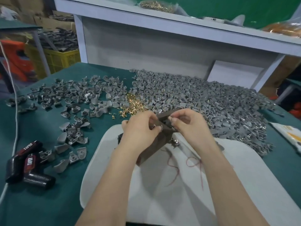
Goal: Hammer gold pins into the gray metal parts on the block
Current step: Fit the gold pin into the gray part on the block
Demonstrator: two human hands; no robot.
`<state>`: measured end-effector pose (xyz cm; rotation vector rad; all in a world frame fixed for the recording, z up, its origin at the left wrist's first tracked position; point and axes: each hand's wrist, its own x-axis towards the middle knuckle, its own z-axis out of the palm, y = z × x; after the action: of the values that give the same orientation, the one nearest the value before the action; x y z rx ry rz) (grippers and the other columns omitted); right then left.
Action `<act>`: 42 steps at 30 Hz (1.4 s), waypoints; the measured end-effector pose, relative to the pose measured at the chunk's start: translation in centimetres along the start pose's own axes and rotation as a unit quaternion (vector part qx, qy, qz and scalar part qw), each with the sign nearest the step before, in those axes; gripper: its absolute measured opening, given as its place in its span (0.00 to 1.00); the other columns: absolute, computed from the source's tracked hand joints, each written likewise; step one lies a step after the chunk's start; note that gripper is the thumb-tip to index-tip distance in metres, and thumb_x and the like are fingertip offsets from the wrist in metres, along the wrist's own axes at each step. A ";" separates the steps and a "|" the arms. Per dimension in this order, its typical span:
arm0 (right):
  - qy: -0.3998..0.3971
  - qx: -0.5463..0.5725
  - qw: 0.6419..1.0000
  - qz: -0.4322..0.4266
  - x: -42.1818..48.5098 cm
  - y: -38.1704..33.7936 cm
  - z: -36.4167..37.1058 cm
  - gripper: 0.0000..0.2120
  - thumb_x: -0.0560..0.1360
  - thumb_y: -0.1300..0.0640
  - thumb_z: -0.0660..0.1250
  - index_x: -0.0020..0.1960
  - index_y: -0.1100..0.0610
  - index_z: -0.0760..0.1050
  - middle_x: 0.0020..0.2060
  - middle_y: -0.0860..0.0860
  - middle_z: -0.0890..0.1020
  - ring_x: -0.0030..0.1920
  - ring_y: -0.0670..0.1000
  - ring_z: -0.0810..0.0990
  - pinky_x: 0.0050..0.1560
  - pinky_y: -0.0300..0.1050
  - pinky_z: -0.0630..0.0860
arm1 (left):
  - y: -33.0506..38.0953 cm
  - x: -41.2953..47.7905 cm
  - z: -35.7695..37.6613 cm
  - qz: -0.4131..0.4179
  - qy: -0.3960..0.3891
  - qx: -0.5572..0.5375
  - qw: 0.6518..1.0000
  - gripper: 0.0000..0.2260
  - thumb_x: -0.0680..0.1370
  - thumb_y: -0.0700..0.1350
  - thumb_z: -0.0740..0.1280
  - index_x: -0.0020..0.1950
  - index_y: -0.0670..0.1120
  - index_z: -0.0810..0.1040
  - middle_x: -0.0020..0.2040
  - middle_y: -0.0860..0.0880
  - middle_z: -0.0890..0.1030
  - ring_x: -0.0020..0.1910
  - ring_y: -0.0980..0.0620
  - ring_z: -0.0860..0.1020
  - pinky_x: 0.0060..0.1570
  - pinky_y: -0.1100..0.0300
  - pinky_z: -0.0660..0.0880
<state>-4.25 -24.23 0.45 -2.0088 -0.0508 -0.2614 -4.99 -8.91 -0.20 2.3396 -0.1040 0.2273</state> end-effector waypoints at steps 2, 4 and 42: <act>-0.003 0.003 1.000 -0.021 -0.4 -0.1 0.5 0.11 0.73 0.67 0.67 0.43 0.50 0.76 0.40 0.48 0.82 0.45 0.49 0.81 0.51 0.48 0.79 | 0.0 0.2 -0.1 0.010 0.009 -0.042 0.999 0.06 0.75 0.49 0.69 0.46 0.59 0.74 0.44 0.59 0.78 0.50 0.53 0.77 0.59 0.52 0.68; -0.008 0.015 0.999 -0.039 -0.7 -0.3 1.1 0.13 0.74 0.67 0.67 0.43 0.49 0.75 0.41 0.48 0.81 0.46 0.48 0.81 0.52 0.49 0.79 | 0.0 0.2 -0.1 0.034 0.018 -0.083 0.996 0.06 0.76 0.45 0.68 0.46 0.57 0.77 0.42 0.58 0.79 0.47 0.53 0.77 0.58 0.51 0.72; -0.129 -0.525 0.828 -0.151 -0.9 -6.0 3.7 0.06 0.73 0.68 0.59 0.44 0.58 0.68 0.39 0.54 0.68 0.43 0.54 0.71 0.40 0.43 0.65 | -0.6 0.4 -0.7 0.011 -0.026 0.090 0.996 0.09 0.75 0.44 0.65 0.35 0.51 0.71 0.40 0.51 0.74 0.48 0.42 0.74 0.46 0.54 0.68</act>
<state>-5.46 -18.17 4.04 -3.1389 -0.4958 -0.2334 -4.62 -8.02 -0.10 2.5248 -0.1398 0.1932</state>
